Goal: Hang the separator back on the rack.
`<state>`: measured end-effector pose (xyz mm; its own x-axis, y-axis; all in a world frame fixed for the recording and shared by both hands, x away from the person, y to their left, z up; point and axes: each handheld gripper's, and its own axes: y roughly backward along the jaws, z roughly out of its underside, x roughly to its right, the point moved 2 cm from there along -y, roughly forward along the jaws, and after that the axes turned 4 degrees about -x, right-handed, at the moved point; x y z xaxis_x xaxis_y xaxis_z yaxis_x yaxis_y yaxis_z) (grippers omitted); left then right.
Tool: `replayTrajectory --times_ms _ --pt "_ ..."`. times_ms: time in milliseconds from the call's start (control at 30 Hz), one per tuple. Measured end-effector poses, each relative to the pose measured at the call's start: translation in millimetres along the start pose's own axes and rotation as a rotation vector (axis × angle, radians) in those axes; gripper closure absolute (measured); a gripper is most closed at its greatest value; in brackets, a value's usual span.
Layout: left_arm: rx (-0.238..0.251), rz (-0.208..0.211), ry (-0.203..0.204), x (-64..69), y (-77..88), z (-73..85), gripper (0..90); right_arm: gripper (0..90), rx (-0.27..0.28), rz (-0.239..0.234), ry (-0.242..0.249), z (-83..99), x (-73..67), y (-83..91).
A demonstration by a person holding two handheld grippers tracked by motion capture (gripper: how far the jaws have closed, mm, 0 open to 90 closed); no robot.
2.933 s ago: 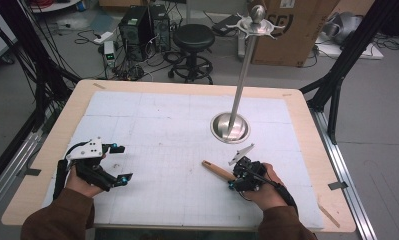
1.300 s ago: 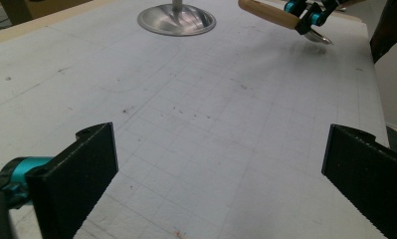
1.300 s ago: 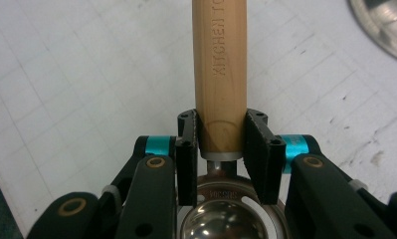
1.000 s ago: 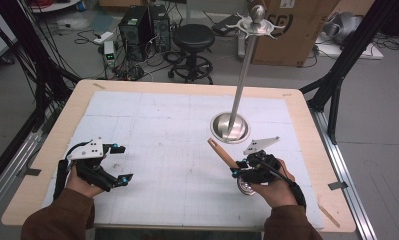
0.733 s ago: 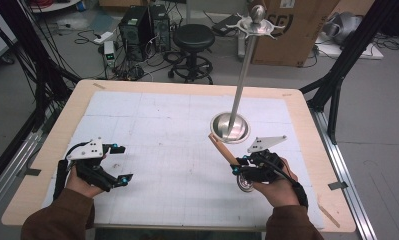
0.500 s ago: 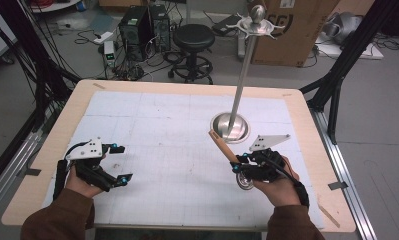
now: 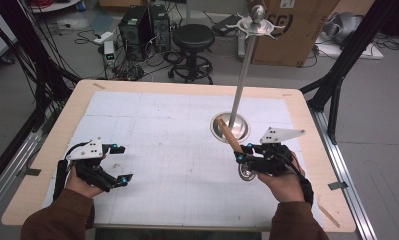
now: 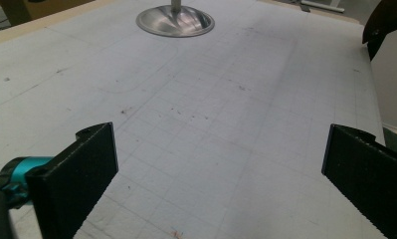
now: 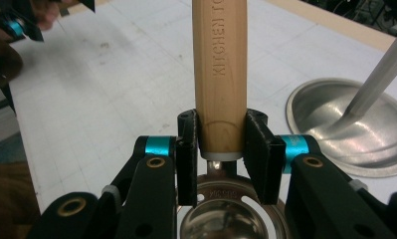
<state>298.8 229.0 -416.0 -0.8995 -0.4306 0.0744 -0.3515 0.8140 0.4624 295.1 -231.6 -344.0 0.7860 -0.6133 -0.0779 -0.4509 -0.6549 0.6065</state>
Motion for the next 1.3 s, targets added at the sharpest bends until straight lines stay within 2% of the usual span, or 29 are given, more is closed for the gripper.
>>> replayTrajectory --times_ms 167,367,933,1200,1300 --pt "-0.001 0.001 0.000 -0.1 -0.3 0.1 1.6 69.0 0.023 -0.004 0.018 -9.5 2.5 4.4" --pt "0.002 0.001 0.000 -0.4 0.1 0.1 1.7 69.0 0.063 -0.004 0.017 -17.4 7.5 10.6" --pt "0.002 0.002 0.001 -0.6 -0.4 0.1 1.7 69.0 0.160 0.053 0.025 -35.4 19.3 40.9" --pt "0.005 0.002 0.003 -0.6 -0.2 0.0 1.6 69.0 0.242 0.060 0.039 -42.2 25.0 55.3" --pt "0.005 0.004 0.004 -0.6 -0.1 0.0 1.7 69.0 0.259 0.056 0.031 -44.0 28.6 59.8"
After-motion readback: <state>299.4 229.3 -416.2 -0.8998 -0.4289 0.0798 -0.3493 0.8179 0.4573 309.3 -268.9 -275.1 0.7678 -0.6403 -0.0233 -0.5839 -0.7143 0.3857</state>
